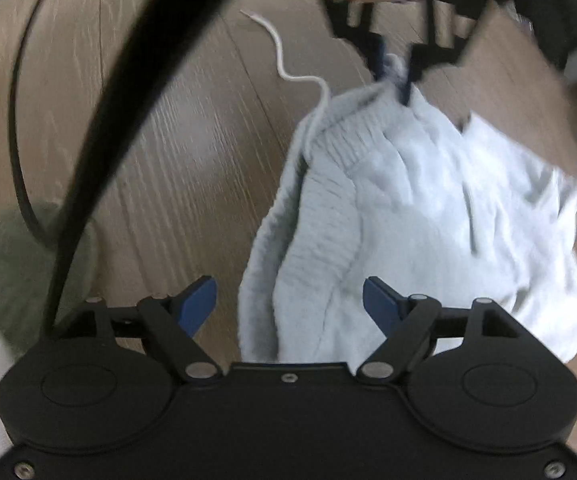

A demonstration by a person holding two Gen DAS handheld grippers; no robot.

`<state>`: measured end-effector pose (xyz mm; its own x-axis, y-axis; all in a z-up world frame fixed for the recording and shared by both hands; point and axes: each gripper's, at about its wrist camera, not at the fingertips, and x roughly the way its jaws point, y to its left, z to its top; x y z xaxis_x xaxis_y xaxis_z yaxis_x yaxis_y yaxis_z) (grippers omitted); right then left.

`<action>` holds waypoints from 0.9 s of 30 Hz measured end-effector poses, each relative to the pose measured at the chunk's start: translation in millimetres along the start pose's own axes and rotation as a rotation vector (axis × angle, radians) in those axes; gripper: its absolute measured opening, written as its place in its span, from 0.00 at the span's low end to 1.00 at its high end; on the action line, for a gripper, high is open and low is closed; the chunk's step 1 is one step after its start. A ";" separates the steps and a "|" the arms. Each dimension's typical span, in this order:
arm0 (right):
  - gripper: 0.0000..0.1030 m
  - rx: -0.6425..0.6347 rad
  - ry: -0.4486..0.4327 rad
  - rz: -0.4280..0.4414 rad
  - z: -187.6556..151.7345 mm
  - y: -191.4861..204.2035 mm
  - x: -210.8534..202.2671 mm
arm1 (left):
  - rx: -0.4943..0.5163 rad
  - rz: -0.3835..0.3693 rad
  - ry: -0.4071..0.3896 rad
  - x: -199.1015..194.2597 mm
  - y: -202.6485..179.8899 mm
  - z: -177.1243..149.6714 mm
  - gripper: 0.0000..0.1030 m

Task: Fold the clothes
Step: 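Grasp the waistband with the left gripper while the right gripper holds its edge, then lift the sweatpants by the waistband with both grippers and shake them out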

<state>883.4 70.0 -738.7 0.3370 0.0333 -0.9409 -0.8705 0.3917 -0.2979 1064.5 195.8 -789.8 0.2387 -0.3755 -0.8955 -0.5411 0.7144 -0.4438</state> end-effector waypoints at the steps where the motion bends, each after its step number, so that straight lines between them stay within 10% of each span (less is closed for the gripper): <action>1: 0.81 0.010 0.020 -0.007 1.8 3.3 5.9 | -0.008 -0.003 0.001 -1.9 1.7 -0.3 0.18; 4: 0.80 0.054 0.066 -0.064 1.9 8.3 15.9 | -0.019 -0.016 0.003 -2.7 2.7 -2.1 0.18; 7: 0.15 0.127 0.086 -0.061 -5.7 3.2 15.9 | -0.027 -0.021 -0.002 -4.1 5.1 -4.0 0.18; 11: 0.13 0.266 0.075 -0.066 -21.8 -9.8 -4.1 | -0.116 0.007 0.012 1.1 19.9 -11.7 0.21; 17: 0.13 0.351 0.044 -0.078 -31.3 -16.0 -43.0 | -0.156 -0.036 0.095 22.5 17.7 -37.0 0.62; 20: 0.13 0.327 -0.013 -0.073 -30.4 -21.6 -54.6 | -0.132 -0.026 0.085 30.3 7.4 -41.9 0.42; 21: 0.13 0.331 -0.017 -0.071 -31.2 -26.0 -57.9 | -0.124 -0.010 0.075 30.1 4.8 -42.5 0.15; 27: 0.13 0.418 -0.011 -0.119 -53.7 -94.8 -113.1 | -0.088 -0.055 -0.004 -19.6 -33.7 -49.2 0.13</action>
<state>908.5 -20.3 -612.6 0.4319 -0.0253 -0.9016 -0.6061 0.7322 -0.3109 1038.4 150.0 -755.7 0.2735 -0.4100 -0.8701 -0.5959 0.6379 -0.4879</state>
